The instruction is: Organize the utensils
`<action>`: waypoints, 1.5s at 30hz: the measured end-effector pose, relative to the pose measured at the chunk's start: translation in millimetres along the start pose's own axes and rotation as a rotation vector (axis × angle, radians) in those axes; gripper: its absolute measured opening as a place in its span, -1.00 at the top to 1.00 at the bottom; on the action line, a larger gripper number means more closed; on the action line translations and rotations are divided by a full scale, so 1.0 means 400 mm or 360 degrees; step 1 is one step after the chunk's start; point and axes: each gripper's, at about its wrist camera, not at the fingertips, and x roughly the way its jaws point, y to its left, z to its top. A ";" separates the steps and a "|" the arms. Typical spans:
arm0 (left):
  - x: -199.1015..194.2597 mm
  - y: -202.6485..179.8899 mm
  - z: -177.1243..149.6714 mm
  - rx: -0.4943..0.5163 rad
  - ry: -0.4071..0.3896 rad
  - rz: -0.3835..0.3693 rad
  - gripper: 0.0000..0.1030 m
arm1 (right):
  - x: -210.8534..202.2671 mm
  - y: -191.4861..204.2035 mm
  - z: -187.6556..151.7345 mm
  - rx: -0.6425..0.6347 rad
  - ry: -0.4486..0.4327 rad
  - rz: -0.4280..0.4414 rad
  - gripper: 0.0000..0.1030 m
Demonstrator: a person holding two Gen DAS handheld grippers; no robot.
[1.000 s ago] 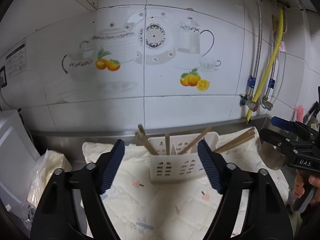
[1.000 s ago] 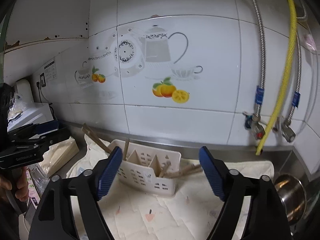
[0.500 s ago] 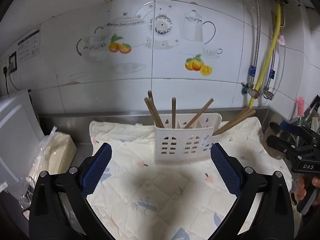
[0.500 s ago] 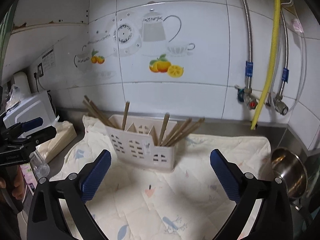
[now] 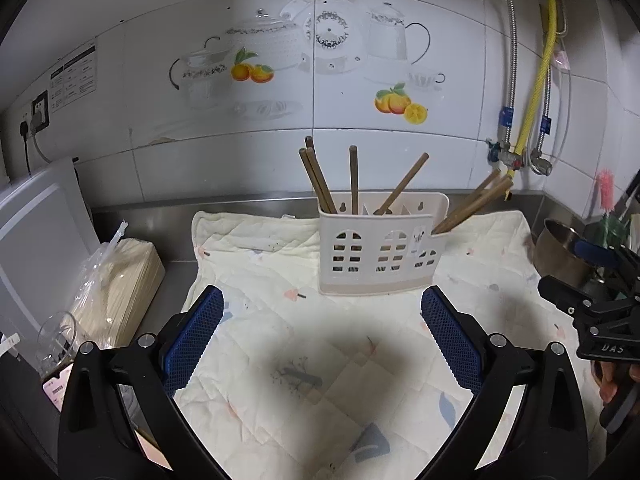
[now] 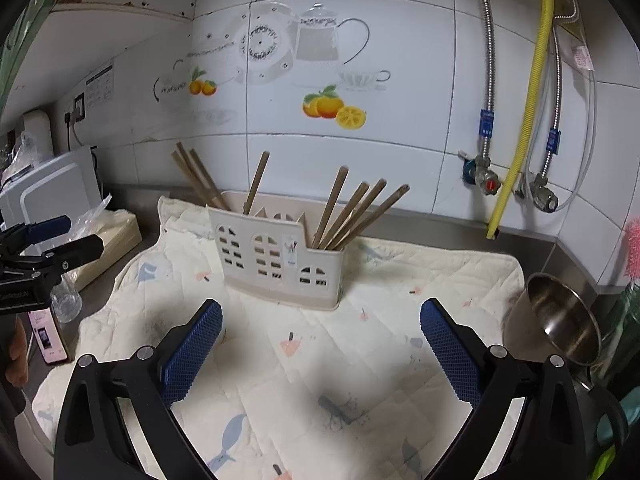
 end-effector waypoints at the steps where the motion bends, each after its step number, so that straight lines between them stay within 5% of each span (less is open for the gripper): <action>1: -0.003 0.000 -0.004 0.0001 -0.0001 0.0002 -0.90 | -0.002 0.004 -0.006 -0.0009 0.0000 -0.0020 -0.86; 45: 0.009 -0.022 -0.117 0.0010 0.0126 -0.0093 -0.90 | -0.018 0.003 -0.100 0.0110 0.0095 -0.0017 -0.86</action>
